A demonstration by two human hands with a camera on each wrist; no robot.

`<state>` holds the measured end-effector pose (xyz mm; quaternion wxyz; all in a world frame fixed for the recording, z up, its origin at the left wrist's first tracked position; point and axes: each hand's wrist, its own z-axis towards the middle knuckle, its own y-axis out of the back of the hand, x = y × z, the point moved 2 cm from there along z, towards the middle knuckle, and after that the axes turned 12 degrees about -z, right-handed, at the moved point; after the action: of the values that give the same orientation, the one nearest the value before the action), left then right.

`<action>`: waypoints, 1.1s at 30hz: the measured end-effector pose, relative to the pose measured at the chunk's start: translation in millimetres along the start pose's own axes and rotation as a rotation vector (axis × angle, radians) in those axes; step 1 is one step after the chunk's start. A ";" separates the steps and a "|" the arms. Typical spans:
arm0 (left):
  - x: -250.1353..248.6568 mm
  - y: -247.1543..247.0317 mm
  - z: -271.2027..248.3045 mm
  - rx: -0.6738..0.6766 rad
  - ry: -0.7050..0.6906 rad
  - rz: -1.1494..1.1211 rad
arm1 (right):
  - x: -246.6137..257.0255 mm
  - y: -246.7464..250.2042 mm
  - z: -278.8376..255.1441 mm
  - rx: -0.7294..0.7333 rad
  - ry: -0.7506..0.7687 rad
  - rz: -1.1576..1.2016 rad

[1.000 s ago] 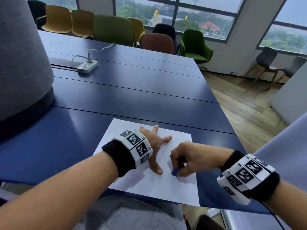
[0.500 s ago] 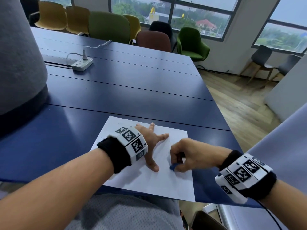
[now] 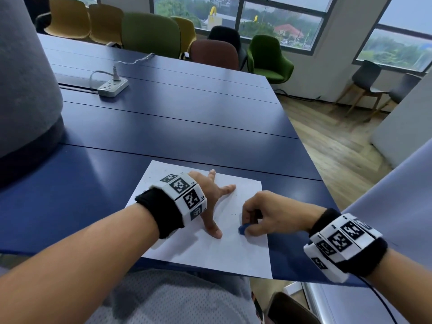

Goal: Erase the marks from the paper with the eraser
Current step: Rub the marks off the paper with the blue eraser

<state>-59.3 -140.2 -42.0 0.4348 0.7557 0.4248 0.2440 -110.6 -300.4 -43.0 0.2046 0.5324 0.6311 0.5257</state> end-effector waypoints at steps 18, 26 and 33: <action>1.4 1.7 -0.1 -0.001 0.004 -0.003 | 4.0 10.7 14.2 -0.089 0.007 -0.118; 1.8 -0.8 0.8 -0.026 -0.008 -0.014 | 1.9 23.7 26.4 0.049 -0.048 -0.168; 2.1 -5.4 0.6 -0.061 -0.013 -0.015 | -9.2 34.3 44.5 -0.178 -0.105 -0.230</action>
<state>-60.0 -137.3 -46.9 0.4622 0.7405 0.4197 0.2486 -55.3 -292.8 -31.7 0.3426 0.4631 0.6271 0.5243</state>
